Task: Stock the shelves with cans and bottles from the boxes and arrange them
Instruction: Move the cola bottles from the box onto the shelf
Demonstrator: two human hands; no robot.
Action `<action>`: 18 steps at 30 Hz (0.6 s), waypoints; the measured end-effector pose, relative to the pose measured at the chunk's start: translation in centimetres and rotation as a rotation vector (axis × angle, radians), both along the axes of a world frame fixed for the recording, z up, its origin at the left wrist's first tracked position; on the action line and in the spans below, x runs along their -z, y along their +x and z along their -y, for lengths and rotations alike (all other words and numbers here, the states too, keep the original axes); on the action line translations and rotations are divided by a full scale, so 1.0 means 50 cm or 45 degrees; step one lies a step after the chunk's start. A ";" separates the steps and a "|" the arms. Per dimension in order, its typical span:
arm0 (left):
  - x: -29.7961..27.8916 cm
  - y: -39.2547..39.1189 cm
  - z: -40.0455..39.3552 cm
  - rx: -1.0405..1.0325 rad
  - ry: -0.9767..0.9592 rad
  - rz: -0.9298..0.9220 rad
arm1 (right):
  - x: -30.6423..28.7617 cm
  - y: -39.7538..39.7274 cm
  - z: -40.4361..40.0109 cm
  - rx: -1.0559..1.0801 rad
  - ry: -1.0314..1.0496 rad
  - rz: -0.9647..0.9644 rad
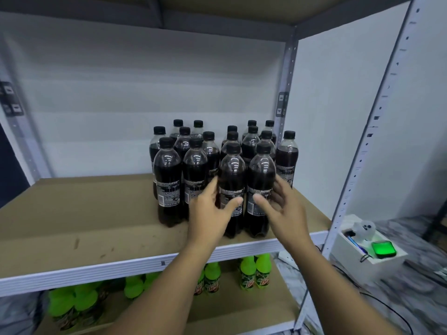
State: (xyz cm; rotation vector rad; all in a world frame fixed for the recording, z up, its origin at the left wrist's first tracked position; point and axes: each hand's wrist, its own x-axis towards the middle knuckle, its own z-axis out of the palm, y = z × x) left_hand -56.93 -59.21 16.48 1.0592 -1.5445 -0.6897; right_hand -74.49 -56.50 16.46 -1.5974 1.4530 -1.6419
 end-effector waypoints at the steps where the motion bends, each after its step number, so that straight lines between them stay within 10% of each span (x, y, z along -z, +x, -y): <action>1: 0.020 0.002 -0.007 -0.021 0.026 -0.003 | 0.021 -0.001 -0.004 0.049 0.041 -0.068; 18: 0.081 -0.034 0.076 -0.230 0.040 0.209 | 0.059 -0.004 0.074 0.193 0.133 -0.175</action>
